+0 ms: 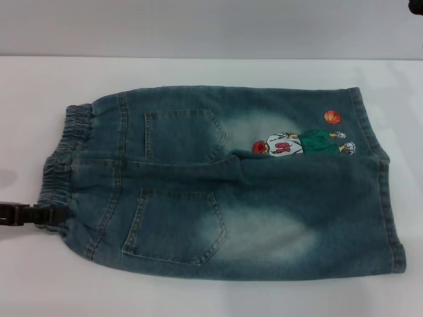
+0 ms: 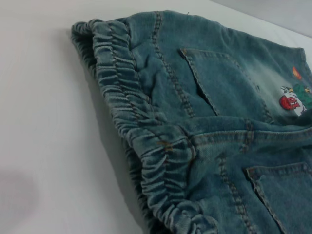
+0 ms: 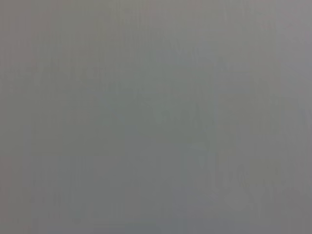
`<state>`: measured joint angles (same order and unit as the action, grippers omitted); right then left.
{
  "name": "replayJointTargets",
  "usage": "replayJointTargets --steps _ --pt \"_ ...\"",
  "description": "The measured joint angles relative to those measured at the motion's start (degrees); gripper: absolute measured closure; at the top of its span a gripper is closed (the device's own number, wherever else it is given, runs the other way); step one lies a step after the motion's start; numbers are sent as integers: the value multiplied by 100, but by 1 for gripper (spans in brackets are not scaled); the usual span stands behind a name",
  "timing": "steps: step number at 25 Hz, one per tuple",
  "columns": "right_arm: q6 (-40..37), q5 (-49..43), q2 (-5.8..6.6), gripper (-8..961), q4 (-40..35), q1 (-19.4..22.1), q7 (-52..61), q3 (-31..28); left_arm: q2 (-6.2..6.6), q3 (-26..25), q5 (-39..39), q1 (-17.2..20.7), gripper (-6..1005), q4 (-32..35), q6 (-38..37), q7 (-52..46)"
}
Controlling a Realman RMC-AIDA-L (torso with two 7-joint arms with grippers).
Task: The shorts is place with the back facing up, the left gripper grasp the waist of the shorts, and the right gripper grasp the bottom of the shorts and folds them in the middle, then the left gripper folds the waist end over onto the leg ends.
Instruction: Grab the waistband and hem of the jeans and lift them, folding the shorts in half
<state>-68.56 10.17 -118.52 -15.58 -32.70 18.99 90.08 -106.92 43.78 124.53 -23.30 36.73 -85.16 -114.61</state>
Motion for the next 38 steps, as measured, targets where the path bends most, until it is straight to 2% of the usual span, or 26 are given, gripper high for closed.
replayJointTargets --steps 4,10,14,20,26,29,33,35,38 --pt "0 -4 2 217 3 0 -1 0 0 -24 112 -2 282 2 60 0" --pt "0 -4 5 216 3 2 -1 0 -18 -75 153 34 555 27 185 -37" --pt "0 -4 5 216 3 8 -1 0 21 -77 159 -34 746 -1 164 -288" --pt "0 -16 5 216 3 9 -1 0 -23 -103 203 -54 944 95 232 -301" --pt "-28 -48 42 217 -111 29 175 11 -33 -182 180 -55 952 115 269 -233" --pt "-56 -547 202 217 -496 107 845 25 -54 -252 174 -54 955 170 291 -213" --pt "-64 -2042 625 217 -1197 135 2643 3 -78 -296 172 -53 955 186 315 -196" --pt "-109 -3020 882 217 -1559 43 3613 -55 -120 -418 168 -60 955 192 323 -104" --pt "-370 -4538 1069 216 -1906 -142 4717 -431 -153 -513 163 -82 955 194 327 -33"
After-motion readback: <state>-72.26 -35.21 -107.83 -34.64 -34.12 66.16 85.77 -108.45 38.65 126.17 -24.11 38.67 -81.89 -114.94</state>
